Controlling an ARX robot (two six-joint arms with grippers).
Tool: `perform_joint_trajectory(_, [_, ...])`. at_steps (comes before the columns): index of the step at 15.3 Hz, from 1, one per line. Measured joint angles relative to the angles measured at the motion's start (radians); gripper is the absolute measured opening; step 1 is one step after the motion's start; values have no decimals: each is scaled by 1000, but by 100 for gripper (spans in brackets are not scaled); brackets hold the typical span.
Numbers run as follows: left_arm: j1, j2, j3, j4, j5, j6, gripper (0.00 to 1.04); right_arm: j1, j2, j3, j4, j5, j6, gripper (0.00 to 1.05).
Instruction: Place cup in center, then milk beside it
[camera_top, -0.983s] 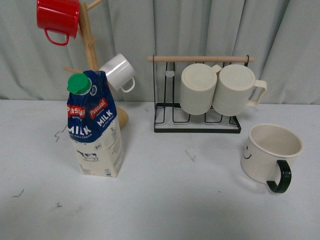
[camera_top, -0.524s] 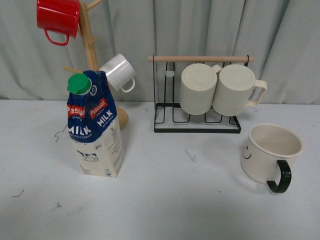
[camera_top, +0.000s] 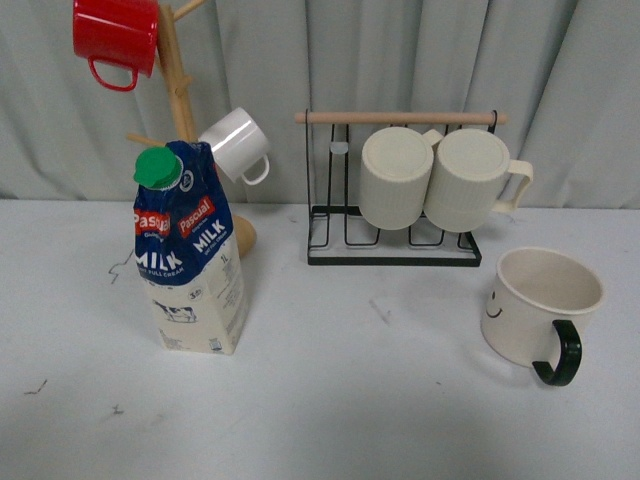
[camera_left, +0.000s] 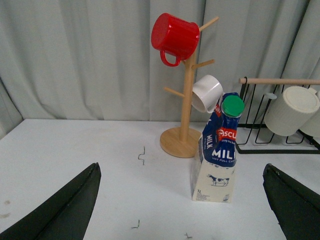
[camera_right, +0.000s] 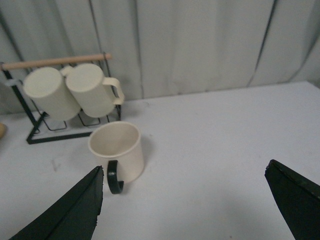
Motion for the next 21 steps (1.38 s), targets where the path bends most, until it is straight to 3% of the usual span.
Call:
perform_joint_trajectory(2, [0,0,0,1,0,0,98,-51,303,40,222,52,26,98])
perform_joint_trajectory(5, [0,0,0,0,0,0,98,-47,782,178,517,-23,18,98])
perform_joint_trajectory(10, [0,0,0,0,0,0,98,-46,1306,597,216,-193,169,98])
perform_joint_trajectory(15, [0,0,0,0,0,0,98,-45,1602,886,24,-223,290,98])
perform_joint_trajectory(21, [0,0,0,0,0,0,98,7,1842,1065,-27,-163,317,98])
